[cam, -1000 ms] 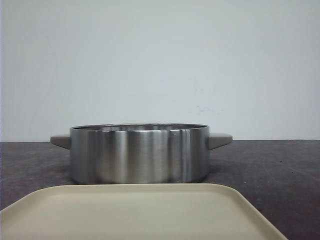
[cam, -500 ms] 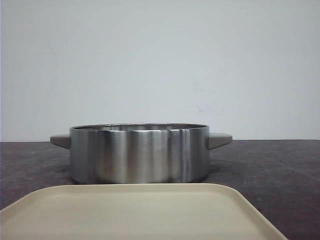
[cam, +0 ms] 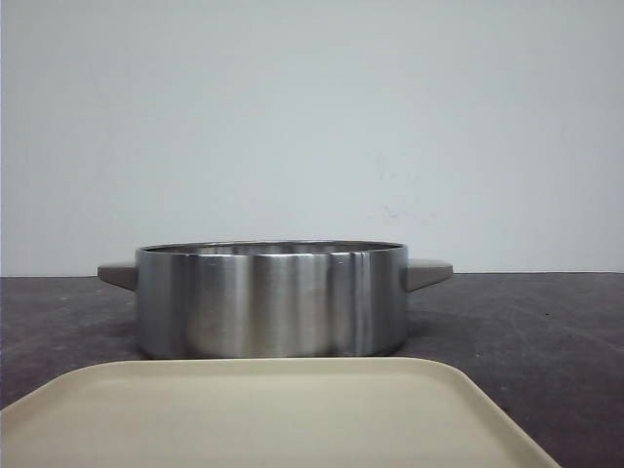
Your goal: Steam buns
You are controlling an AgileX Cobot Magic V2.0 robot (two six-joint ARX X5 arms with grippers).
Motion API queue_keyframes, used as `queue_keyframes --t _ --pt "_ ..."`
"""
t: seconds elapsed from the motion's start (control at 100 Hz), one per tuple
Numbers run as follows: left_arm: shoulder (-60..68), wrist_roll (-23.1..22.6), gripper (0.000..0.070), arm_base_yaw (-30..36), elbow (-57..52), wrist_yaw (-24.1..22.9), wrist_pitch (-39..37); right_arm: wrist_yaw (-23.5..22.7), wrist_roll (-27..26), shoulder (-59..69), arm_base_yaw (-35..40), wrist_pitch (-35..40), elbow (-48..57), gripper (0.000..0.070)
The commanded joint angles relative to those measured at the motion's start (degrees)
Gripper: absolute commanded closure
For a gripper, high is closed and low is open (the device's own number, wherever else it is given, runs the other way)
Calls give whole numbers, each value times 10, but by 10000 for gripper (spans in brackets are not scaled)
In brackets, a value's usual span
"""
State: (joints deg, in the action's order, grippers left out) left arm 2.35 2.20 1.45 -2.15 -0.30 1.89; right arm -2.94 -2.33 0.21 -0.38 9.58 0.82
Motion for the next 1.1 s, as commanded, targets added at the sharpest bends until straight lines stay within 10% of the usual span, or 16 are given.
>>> queue_keyframes --t 0.0,1.09 --pt "-8 -10 700 -6 10 -4 -7 -1 4 0 0 -5 -2 693" --pt "-22 -12 700 -37 14 1 89 0 4 0 0 -5 -2 694"
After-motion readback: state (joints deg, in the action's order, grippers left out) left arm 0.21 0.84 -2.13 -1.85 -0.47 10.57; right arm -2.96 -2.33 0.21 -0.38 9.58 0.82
